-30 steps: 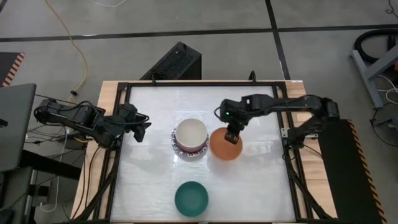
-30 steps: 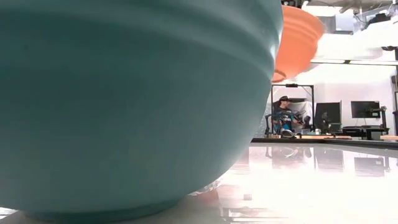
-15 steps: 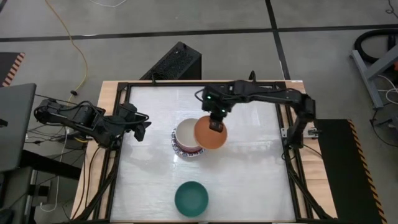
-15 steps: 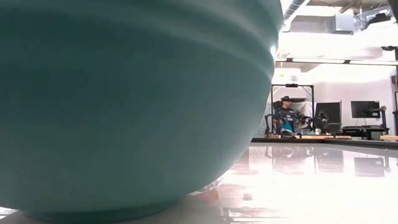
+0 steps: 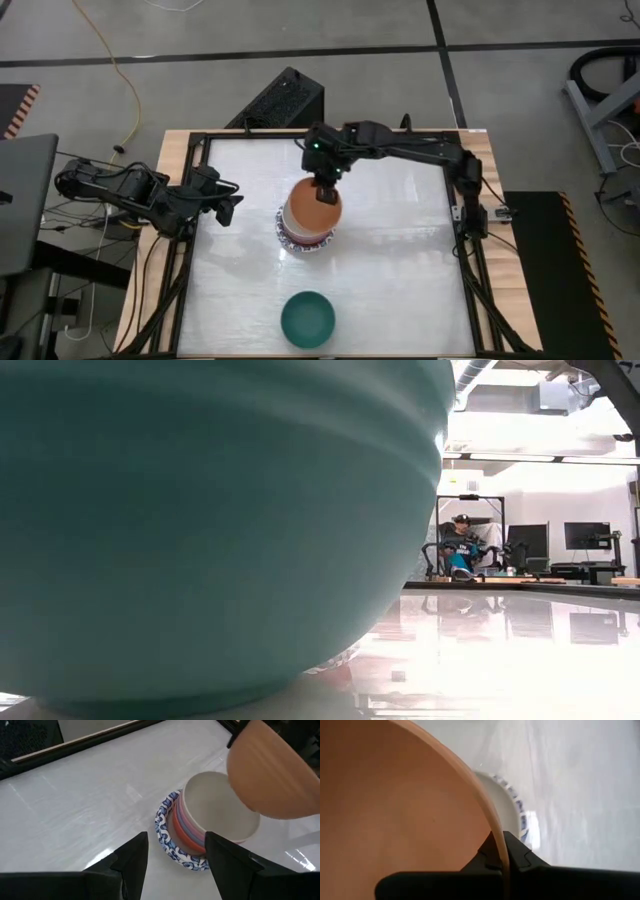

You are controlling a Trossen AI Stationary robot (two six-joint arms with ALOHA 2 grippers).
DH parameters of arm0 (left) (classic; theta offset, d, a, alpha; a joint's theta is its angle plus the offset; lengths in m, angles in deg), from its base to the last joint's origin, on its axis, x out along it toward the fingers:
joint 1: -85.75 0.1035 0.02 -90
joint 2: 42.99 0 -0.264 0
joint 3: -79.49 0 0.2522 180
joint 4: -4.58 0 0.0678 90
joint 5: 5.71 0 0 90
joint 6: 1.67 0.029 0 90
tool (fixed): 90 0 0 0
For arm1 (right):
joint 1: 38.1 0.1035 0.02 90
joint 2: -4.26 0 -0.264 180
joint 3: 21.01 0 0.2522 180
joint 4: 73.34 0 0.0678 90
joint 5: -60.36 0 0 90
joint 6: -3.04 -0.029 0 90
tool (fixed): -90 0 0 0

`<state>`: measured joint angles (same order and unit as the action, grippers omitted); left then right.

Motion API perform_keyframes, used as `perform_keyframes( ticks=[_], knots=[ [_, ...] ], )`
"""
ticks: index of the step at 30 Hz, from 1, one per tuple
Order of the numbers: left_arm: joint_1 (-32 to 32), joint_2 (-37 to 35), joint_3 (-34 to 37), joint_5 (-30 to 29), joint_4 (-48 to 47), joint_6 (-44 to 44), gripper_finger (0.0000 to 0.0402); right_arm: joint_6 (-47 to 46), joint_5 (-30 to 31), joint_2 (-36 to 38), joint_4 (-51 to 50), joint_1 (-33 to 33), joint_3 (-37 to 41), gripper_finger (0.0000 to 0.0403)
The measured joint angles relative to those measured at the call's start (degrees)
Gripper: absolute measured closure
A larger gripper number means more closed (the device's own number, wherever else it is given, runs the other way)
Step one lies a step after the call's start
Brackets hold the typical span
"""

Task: Nest bowls inside each other
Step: Stack the orange bowl on top of the white bowl

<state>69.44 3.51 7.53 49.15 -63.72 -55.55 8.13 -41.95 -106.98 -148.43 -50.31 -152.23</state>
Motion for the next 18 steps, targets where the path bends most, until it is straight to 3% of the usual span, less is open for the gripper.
perform_keyframes(
  ticks=[18],
  knots=[
    [0.0,0.0,0.0,-1.0,0.0,-1.6,0.0216,1.1,-2.9,-8.0,-0.1,-1.5,-0.2,0.0396]
  ],
)
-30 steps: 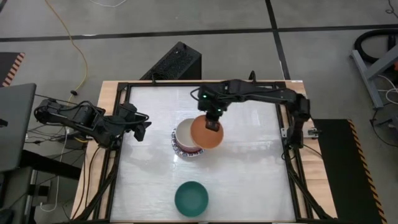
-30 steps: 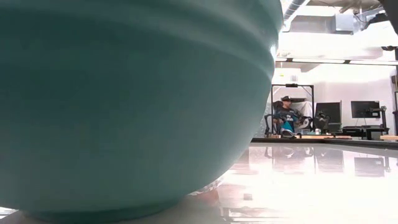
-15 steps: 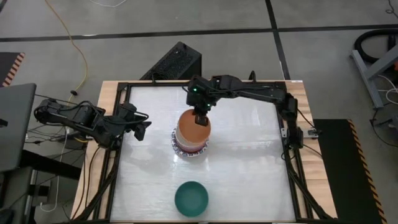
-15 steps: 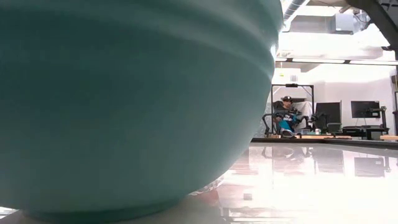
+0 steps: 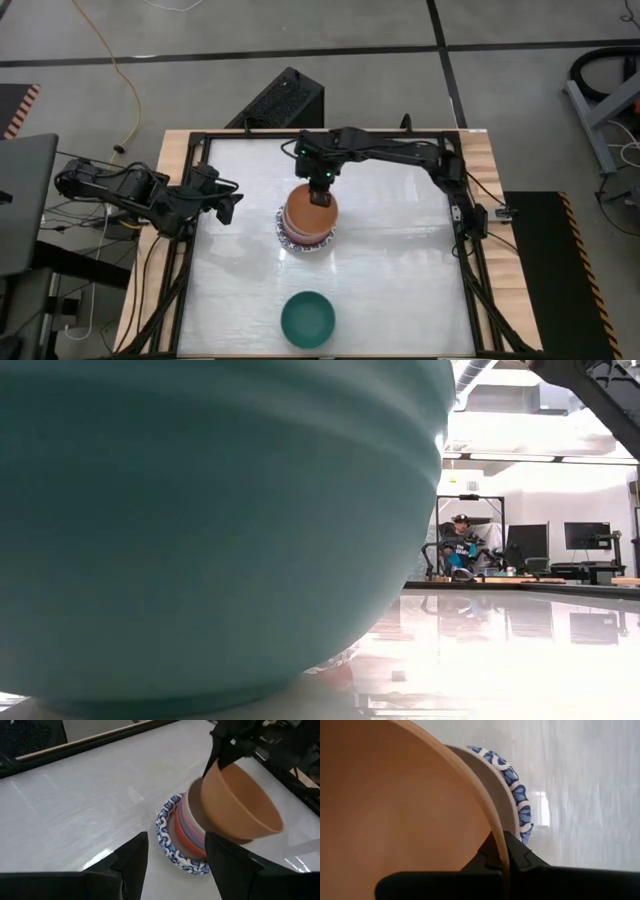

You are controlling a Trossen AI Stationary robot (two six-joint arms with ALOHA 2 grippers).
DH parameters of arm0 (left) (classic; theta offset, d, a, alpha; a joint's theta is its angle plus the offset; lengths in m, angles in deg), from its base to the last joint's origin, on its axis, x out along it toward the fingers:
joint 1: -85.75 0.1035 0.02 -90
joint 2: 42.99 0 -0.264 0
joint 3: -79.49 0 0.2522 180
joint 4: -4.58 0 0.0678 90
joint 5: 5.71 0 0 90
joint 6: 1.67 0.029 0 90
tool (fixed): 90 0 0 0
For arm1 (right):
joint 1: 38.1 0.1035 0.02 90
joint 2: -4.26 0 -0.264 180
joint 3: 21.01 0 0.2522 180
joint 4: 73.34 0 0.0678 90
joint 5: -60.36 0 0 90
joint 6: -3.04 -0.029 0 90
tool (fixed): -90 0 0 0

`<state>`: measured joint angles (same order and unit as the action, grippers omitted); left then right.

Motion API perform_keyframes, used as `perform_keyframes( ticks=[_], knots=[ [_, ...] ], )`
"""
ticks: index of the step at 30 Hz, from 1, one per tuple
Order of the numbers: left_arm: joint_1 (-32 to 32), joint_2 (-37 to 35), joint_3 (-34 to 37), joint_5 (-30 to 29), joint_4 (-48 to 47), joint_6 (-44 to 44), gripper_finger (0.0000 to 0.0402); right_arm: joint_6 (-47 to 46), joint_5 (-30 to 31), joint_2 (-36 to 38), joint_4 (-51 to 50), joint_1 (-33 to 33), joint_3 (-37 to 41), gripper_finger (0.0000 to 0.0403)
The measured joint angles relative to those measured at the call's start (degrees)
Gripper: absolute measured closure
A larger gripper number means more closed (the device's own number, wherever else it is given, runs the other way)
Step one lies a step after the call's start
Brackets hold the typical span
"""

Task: Nest bowls inside each other
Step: Stack the orange bowl on top of the white bowl

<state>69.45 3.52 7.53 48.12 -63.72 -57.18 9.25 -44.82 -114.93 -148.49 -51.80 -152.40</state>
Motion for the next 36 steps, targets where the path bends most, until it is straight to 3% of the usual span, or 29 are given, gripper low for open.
perform_keyframes(
  ticks=[18,36],
  knots=[
    [0.0,0.0,0.0,-0.6,-0.1,-0.5,0.0216,0.3,0.1,-2.1,0.9,-0.3,0.1,0.0391],
    [0.0,0.0,0.0,-0.7,-0.1,-0.5,0.0216,-0.6,-0.3,-2.1,0.0,-0.3,0.2,0.0307]
  ],
)
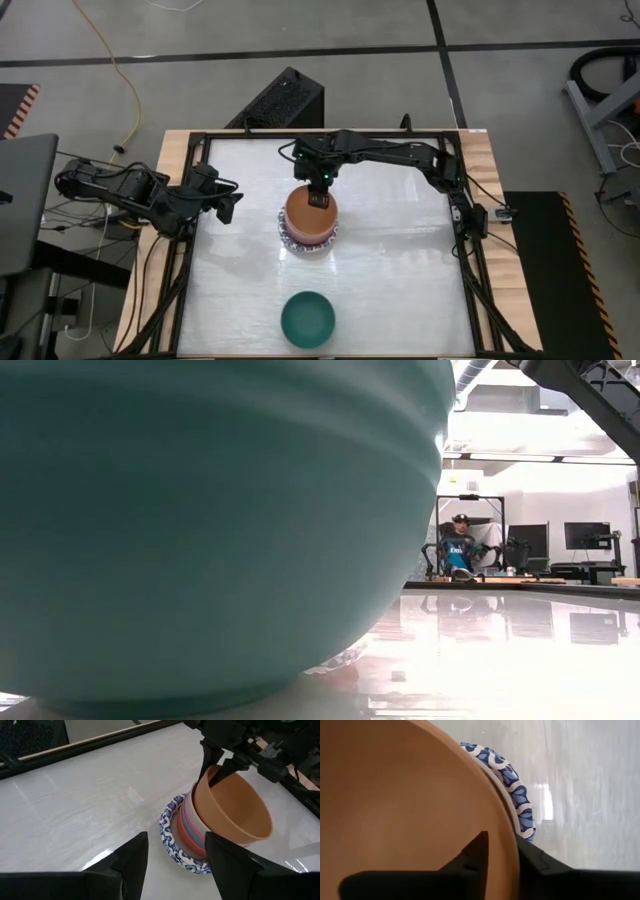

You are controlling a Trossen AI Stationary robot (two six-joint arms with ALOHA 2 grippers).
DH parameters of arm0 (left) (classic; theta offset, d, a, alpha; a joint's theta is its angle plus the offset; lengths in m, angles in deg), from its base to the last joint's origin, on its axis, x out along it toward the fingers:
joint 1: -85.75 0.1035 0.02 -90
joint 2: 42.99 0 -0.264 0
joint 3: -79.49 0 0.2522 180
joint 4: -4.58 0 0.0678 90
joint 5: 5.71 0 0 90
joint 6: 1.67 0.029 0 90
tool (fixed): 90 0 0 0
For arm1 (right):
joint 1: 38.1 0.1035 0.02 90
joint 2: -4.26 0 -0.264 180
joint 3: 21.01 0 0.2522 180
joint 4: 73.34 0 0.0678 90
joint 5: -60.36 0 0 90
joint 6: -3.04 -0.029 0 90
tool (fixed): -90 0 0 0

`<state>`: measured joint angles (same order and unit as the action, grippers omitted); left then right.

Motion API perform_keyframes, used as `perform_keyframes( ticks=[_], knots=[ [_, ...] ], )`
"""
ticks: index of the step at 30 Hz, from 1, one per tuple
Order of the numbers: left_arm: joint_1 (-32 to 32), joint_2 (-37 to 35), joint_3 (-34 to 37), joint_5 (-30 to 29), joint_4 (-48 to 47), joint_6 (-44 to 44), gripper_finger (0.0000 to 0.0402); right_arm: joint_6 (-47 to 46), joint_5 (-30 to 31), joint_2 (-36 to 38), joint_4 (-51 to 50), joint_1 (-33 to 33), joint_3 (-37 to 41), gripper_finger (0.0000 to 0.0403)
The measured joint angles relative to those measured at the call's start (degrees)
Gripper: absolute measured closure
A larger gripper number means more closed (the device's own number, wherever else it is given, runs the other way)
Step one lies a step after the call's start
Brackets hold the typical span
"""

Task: Nest bowls inside each other
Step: Stack the orange bowl on top of the white bowl

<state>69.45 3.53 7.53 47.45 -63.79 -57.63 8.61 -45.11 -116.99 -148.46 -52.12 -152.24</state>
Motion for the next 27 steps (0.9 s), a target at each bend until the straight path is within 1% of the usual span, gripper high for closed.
perform_keyframes(
  ticks=[8,12,16,24,27],
  knots=[
    [0.0,0.0,0.0,0.0,0.0,0.0,0.0216,-1.2,-1.3,0.0,-2.0,-0.4,0.0,0.0221],
    [0.0,0.0,0.0,0.0,0.0,0.0,0.0216,-1.2,-1.2,0.0,-4.9,-0.7,-1.7,0.0193],
    [0.0,0.0,0.0,0.0,0.0,0.0,0.0216,-0.6,-1.1,0.2,-7.2,-1.1,-5.7,0.0188],
    [0.0,0.0,0.0,0.0,0.0,0.0,0.0216,0.1,-1.1,0.2,-10.8,-1.1,-13.3,0.0195],
    [0.0,0.0,0.0,0.0,0.0,0.0,0.0216,0.9,-2.1,0.2,-8.9,-1.1,-14.4,0.0196]
  ],
)
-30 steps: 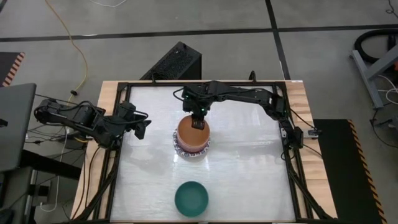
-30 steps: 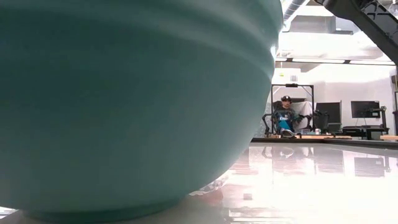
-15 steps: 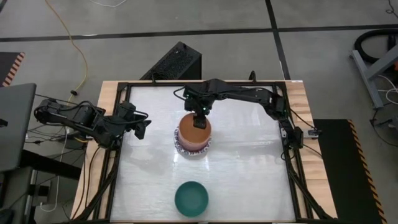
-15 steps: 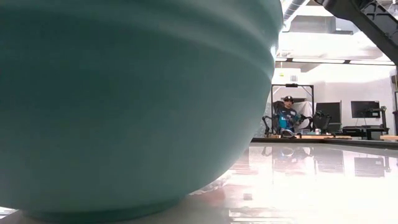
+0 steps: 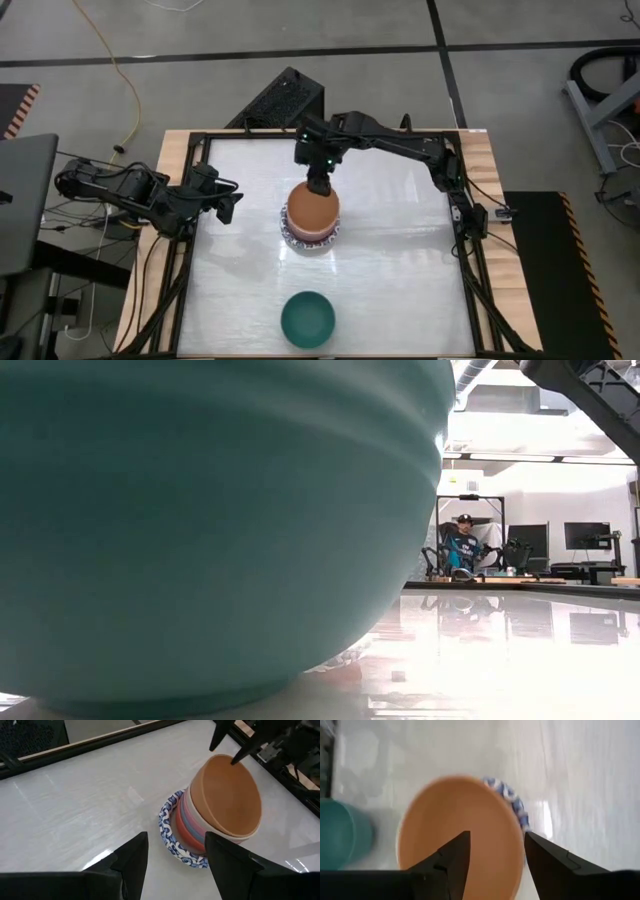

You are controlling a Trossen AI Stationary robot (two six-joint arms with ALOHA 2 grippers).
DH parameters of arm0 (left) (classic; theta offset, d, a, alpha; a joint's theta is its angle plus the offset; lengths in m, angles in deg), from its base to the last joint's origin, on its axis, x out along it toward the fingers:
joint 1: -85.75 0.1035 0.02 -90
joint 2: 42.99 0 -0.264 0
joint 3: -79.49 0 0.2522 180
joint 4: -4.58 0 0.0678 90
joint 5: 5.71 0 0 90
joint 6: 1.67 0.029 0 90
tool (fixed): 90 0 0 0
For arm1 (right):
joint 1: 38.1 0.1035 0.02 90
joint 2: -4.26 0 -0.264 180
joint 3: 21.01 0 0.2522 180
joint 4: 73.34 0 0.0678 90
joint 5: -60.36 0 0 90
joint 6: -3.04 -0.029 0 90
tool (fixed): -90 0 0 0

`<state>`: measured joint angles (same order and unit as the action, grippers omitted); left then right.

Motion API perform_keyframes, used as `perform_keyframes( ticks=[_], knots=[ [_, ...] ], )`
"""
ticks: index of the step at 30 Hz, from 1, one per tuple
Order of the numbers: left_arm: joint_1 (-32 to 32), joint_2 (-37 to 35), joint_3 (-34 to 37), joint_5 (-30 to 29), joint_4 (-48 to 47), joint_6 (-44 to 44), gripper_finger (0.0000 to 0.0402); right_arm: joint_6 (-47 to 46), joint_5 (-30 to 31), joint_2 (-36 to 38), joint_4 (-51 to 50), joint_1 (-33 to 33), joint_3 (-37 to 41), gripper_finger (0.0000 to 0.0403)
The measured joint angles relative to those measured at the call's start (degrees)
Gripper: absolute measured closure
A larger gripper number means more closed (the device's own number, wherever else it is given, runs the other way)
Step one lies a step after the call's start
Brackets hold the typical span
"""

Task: Nest bowls inside each other
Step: Stack the orange bowl on top of the white bowl

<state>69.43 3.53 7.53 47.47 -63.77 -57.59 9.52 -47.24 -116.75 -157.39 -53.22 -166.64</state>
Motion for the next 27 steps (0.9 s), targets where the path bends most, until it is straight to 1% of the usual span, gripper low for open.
perform_keyframes(
  ticks=[3,6,9,11,14,15,18,22,27],
  knots=[
    [0.0,0.0,0.0,0.0,0.0,0.7,0.0216,0.0,-3.1,0.0,3.9,-0.1,-0.9,0.02],
    [0.0,0.0,0.0,0.0,0.0,0.7,0.0216,1.9,-9.9,0.0,5.5,-1.2,-1.0,0.0226],
    [0.0,0.0,0.0,0.3,-0.1,0.7,0.0216,3.1,-19.7,-0.8,6.8,-3.6,-1.0,0.0276],
    [0.0,0.0,0.0,0.4,-0.1,0.7,0.0216,3.0,-24.8,-1.0,7.0,-5.6,-0.9,0.0318],
    [0.0,0.0,0.0,0.4,-0.1,0.7,0.0216,3.1,-28.7,-1.0,5.3,-8.6,-0.9,0.0382],
    [0.0,0.0,0.0,0.4,-0.1,0.7,0.0216,3.3,-30.0,-1.1,4.5,-9.4,-0.9,0.039],
    [0.0,0.0,0.0,0.4,-0.1,0.7,0.0216,5.2,-32.9,-1.3,0.5,-10.8,-0.9,0.0388],
    [0.0,0.0,0.0,0.4,0.0,0.6,0.0216,10.5,-33.4,-1.4,-4.2,-10.6,-0.9,0.0396],
    [0.0,0.0,0.0,0.4,0.0,0.2,0.0216,11.7,-33.9,-2.2,-5.1,-10.3,-0.5,0.0397]
  ],
)
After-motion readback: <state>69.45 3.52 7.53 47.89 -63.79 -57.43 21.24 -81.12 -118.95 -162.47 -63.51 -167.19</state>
